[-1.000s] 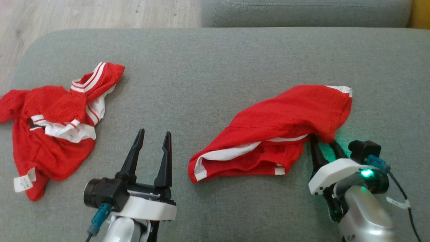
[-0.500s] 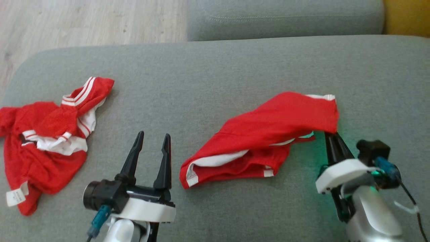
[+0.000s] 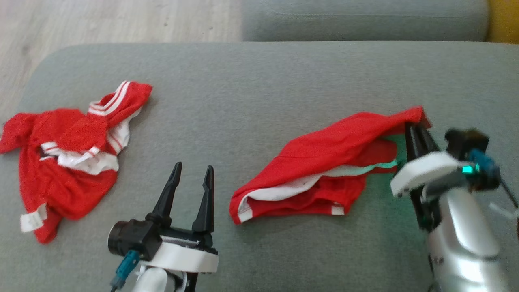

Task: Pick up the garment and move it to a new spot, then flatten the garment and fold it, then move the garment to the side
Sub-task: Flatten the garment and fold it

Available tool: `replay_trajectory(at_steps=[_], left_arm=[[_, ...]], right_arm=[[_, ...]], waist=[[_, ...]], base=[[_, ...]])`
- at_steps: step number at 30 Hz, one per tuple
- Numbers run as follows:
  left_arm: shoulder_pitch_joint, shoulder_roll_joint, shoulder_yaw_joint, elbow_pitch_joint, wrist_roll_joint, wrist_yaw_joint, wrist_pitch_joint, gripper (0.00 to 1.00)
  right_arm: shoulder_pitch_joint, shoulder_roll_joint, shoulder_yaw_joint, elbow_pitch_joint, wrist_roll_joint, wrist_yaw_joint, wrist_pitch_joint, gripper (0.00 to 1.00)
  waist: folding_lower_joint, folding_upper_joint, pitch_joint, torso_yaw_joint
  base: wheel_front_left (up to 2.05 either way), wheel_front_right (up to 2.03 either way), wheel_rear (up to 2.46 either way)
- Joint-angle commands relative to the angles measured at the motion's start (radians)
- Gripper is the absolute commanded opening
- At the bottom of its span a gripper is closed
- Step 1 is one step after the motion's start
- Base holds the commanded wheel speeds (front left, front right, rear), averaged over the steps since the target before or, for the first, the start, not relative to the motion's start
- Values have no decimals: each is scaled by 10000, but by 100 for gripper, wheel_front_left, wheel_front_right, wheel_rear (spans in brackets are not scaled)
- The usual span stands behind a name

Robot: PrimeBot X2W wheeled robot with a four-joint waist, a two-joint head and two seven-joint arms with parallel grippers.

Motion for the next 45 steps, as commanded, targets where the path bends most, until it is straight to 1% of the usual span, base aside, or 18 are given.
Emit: replay_trajectory(at_steps=[1, 6, 9, 16, 17, 18, 21, 26, 30, 33, 35, 38, 41, 45], left_arm=[[-483, -11, 250, -326, -54, 63, -94, 100], [-607, -11, 137, -306, -117, 66, -94, 100], [-688, -11, 46, -291, -173, 72, -94, 100], [-850, -11, -127, -268, -294, 101, -94, 100], [-868, -11, -149, -263, -317, 113, -94, 100], [-883, -11, -164, -269, -342, 129, -94, 100], [-905, -11, -181, -283, -389, 169, -94, 100], [-851, -11, -2, -295, -362, 245, -94, 100], [-808, -11, 160, -324, -273, 208, -94, 100], [-742, -11, 299, -357, -252, 190, -94, 100], [-680, -11, 383, -387, -249, 193, -94, 100], [-571, -11, 463, -423, -258, 188, -94, 100], [-470, -11, 512, -454, -277, 210, -94, 100], [-348, -11, 530, -466, -342, 224, -94, 100]], right_arm=[[-698, -84, 186, -257, -107, -7, 150, 0], [-1565, -233, -1, 99, -168, -7, 542, 0], [-2330, -485, -92, 497, -342, -7, 673, 0], [-4274, -1018, -470, 2089, -926, -7, 808, 0], [-4498, -1116, -557, 2371, -1087, -7, 784, 44], [-4703, -1215, -664, 2641, -1300, -7, 742, 100], [-5141, -1380, -1011, 3355, -1962, -7, 576, 100], [-5290, -1217, -1486, 4064, -2478, -7, -39, 100], [-4969, -1015, -1549, 4369, -2544, -7, -752, 100], [-4536, -758, -1365, 4304, -2359, -7, -1254, 100], [-4112, -540, -1108, 4099, -2049, -7, -1435, 100], [-3298, -326, -681, 3432, -1494, -7, -1535, 100], [-2236, -188, -472, 2153, -917, -7, -1550, 100], [-524, -68, -198, 458, -473, -7, -1553, 100]], waist=[[0, 0, 164, 273], [0, 0, 321, 653], [0, 0, 423, 944], [0, 0, 692, 1532], [0, 0, 712, 1598], [0, 0, 736, 1646], [0, 0, 746, 1720], [0, 0, 606, 1479], [0, 0, 382, 1083], [0, 0, 155, 734], [0, 0, 5, 494], [0, 0, -182, 149], [0, 0, -328, -135], [0, 0, -491, -451]], base=[[0, 0, 0], [0, 0, 0], [0, 0, 0], [0, 0, 0], [0, 0, 0], [0, 0, 0], [0, 0, 0], [0, 0, 0], [0, 0, 0], [0, 0, 0], [0, 0, 0], [0, 0, 0], [0, 0, 0], [0, 0, 0]])
